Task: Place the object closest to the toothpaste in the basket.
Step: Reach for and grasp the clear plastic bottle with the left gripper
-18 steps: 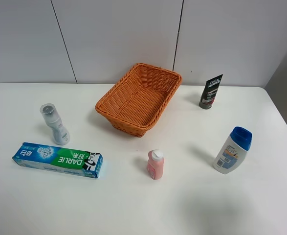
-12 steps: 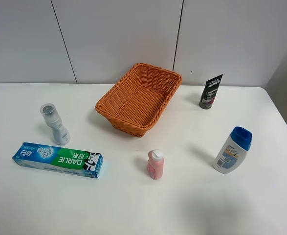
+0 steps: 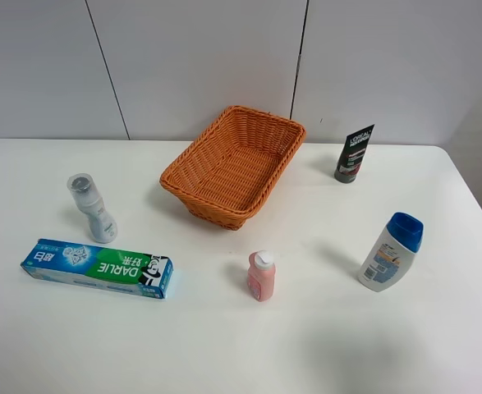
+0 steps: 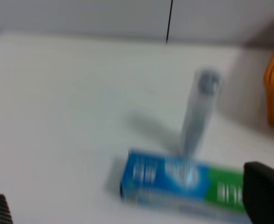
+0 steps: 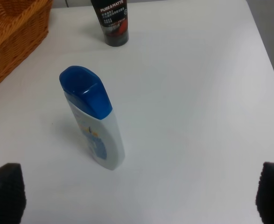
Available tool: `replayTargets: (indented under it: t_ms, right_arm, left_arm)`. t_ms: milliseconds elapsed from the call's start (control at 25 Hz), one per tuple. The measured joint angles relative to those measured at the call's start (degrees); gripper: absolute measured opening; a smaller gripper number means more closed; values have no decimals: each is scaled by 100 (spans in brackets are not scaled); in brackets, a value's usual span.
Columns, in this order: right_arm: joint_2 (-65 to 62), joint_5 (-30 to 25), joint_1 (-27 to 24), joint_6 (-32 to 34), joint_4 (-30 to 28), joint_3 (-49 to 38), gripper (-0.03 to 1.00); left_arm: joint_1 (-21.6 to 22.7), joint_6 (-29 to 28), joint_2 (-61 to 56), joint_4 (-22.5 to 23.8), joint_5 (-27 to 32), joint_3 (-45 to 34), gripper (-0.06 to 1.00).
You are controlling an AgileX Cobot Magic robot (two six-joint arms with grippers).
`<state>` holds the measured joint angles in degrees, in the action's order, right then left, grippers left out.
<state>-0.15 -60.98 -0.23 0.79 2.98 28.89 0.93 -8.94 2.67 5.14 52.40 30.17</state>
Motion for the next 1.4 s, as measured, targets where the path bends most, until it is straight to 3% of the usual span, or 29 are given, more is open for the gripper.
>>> replayTargets:
  t_ms: [120,240,600,800,1120,1400]
  right_arm:
    - [0,0,0,0,0,0,99]
    - [0,0,0,0,0,0,99]
    - [0,0,0,0,0,0,99]
    - [0,0,0,0,0,0,99]
    - [0,0,0,0,0,0,99]
    - [0,0,0,0,0,0,99]
  left_arm:
    - [0,-13,685,-179,-1349,30,99]
    - [0,-16,1632,-514,-2060,30,99]
    - [0,-30,4187,-1090,-2431,-39,99]
    - [0,-36,4577,-1405,-3340,-658,99]
    - [-43,-36,4633,-1392,-5240,-1703,99]
    - [-1046,-36,5719,-972,-7063,-1897,99]
